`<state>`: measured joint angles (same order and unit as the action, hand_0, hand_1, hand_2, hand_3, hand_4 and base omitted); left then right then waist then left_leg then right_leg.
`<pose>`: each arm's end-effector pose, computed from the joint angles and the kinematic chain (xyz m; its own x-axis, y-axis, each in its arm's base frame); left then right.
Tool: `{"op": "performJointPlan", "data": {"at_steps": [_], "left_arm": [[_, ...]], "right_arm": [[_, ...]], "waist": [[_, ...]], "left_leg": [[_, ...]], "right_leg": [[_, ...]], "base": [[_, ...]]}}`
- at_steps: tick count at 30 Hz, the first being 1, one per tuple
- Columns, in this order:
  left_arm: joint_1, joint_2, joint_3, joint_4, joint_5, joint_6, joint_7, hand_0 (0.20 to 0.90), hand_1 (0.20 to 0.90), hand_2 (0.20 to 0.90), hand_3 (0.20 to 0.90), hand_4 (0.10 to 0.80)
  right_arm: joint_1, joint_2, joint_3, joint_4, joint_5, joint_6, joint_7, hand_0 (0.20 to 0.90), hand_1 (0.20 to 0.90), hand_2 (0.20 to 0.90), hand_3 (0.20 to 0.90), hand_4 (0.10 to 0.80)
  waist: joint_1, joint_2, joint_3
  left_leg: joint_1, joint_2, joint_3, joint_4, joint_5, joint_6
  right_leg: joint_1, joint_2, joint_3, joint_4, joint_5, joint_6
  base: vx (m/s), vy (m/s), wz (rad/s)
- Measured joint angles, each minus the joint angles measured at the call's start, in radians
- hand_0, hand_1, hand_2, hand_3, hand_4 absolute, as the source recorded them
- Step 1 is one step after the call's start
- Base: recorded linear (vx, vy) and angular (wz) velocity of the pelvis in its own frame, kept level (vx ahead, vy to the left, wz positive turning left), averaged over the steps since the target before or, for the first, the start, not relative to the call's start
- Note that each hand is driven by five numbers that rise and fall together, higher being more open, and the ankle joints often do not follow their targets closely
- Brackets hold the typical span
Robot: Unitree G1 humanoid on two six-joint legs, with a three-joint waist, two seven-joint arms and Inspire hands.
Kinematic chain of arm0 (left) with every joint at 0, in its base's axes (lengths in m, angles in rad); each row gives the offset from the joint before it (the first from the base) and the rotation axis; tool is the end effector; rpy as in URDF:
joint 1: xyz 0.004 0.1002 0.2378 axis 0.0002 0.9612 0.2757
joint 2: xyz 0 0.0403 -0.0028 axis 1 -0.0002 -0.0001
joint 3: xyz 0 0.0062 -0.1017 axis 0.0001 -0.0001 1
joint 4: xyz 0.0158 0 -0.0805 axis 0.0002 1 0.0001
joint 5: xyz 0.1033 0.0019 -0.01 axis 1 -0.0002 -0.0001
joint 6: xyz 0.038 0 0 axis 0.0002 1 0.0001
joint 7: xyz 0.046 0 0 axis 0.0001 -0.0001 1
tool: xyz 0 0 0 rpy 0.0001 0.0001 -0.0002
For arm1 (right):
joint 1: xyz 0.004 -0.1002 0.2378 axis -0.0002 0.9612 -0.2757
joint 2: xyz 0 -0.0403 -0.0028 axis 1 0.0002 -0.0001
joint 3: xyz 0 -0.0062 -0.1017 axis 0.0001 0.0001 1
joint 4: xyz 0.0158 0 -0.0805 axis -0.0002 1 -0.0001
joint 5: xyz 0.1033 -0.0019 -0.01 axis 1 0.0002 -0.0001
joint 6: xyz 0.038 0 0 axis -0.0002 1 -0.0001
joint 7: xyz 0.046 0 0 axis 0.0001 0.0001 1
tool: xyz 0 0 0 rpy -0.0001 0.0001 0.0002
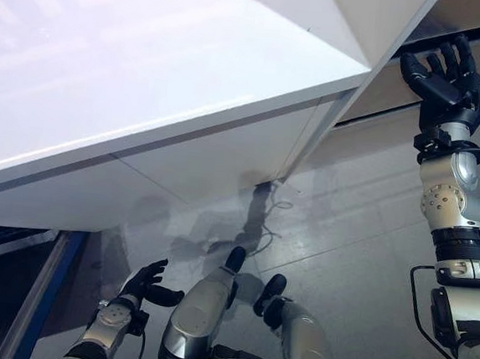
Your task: Put drinks into fridge and close the fridge
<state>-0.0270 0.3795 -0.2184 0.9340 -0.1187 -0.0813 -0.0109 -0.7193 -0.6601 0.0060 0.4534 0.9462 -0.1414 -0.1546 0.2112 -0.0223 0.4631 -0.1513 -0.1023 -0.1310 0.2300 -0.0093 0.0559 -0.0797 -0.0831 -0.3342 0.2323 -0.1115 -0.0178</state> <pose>0.1331 0.2475 -0.0809 0.6629 0.1403 -0.7354 0.1288 0.9463 0.2966 0.3113 -0.2649 0.2060 0.8857 -0.2617 0.3834 0.0998 0.9140 0.3933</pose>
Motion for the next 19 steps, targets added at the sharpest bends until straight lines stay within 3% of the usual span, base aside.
{"op": "performJointPlan", "data": {"at_steps": [3, 6, 10, 19], "left_arm": [[0.012, 0.010, 0.000, 0.001, 0.001, 0.014, -0.010, 0.900, 0.900, 0.900, 0.900, 0.800], [0.026, 0.005, -0.001, -0.002, -0.001, 0.056, -0.028, 0.900, 0.900, 0.900, 0.900, 0.800], [0.040, -0.018, 0.002, -0.002, -0.010, 0.081, -0.035, 0.900, 0.900, 0.900, 0.900, 0.800], [0.055, -0.065, 0.040, 0.004, -0.058, 0.108, -0.056, 0.900, 0.900, 0.900, 0.900, 0.800]], "right_arm": [[0.016, 0.006, -0.001, -0.027, -0.003, 0.002, 0.013, 0.900, 0.900, 0.900, 0.900, 0.800], [0.106, 0.028, -0.032, -0.067, -0.008, 0.042, 0.044, 0.900, 0.900, 0.900, 0.900, 0.800], [0.259, 0.064, -0.039, -0.061, -0.026, 0.096, 0.063, 0.900, 0.900, 0.900, 0.900, 0.800], [0.630, 0.207, -0.031, 0.107, -0.142, 0.194, 0.178, 0.900, 0.900, 0.900, 0.900, 0.800]], "waist": [[-0.011, -0.024, -0.035], [-0.052, -0.044, -0.116], [-0.111, -0.044, -0.209], [-0.201, -0.026, -0.284]], "left_leg": [[0.037, 0.008, 0.021, -0.040, 0.004, 0.001], [0.091, 0.017, 0.078, -0.104, 0.011, 0.007], [0.149, 0.020, 0.133, -0.182, 0.020, 0.020], [0.253, 0.036, 0.215, -0.290, 0.029, 0.012]], "right_leg": [[0.037, 0.015, 0.026, -0.056, 0.025, 0.004], [0.071, 0.029, 0.083, -0.136, 0.058, 0.013], [0.102, 0.036, 0.138, -0.202, 0.087, 0.024], [0.181, 0.063, 0.215, -0.322, 0.131, 0.021]], "base": [[-0.059, -0.001, -0.37], [-0.044, -0.015, -0.43], [-0.013, -0.027, -0.44], [-0.016, -0.027, -0.31]]}}
